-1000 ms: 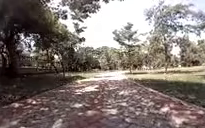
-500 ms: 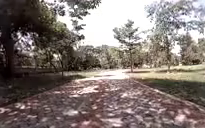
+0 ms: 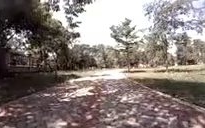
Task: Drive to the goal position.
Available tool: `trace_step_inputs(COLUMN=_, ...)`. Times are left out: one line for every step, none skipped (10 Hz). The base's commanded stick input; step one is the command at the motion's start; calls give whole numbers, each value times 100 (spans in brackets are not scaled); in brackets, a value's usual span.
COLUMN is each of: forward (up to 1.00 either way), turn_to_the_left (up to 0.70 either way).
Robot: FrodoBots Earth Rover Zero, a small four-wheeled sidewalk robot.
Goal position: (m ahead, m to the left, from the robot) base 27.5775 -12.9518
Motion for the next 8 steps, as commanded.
trace_step_inputs(forward=70, turn_to_the_left=0)
trace_step_inputs(forward=70, turn_to_the_left=0)
trace_step_inputs(forward=70, turn_to_the_left=0)
trace_step_inputs(forward=70, turn_to_the_left=0)
trace_step_inputs(forward=70, turn_to_the_left=0)
trace_step_inputs(forward=70, turn_to_the_left=0)
trace_step_inputs(forward=70, turn_to_the_left=-14)
trace_step_inputs(forward=70, turn_to_the_left=-32)
